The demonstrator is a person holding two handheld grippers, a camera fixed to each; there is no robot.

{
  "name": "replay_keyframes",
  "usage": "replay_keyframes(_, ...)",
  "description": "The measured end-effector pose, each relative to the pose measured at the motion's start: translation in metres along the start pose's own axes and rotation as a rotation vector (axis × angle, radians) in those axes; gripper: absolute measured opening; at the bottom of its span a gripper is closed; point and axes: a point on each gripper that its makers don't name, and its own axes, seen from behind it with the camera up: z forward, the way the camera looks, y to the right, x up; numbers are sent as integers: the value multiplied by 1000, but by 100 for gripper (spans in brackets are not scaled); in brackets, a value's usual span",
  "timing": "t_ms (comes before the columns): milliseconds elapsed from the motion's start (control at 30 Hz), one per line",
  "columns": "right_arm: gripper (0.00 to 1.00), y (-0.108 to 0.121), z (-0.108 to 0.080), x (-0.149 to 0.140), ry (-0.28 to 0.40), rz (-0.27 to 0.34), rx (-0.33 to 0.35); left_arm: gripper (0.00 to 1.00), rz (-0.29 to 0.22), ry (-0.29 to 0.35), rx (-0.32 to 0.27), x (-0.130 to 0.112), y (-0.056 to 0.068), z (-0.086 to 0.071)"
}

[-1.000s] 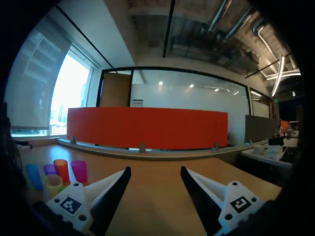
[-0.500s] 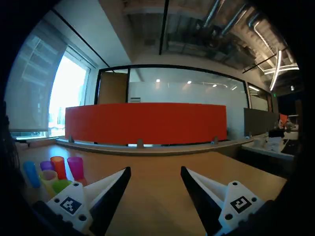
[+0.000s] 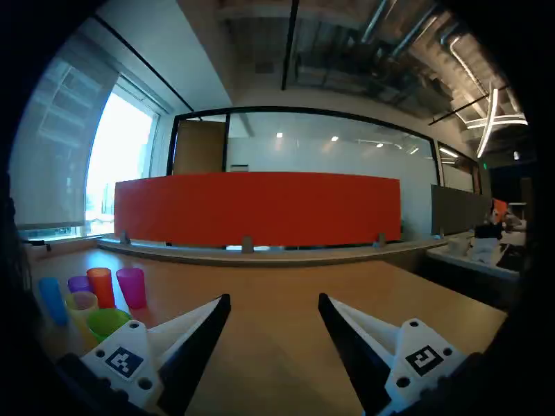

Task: Pour water

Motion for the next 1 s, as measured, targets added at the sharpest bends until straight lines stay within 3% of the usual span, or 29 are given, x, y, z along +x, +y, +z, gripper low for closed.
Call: replay_keyframes(1000,98,-5,-3,0,-2,2,6,92,0,0,0,0,0,0)
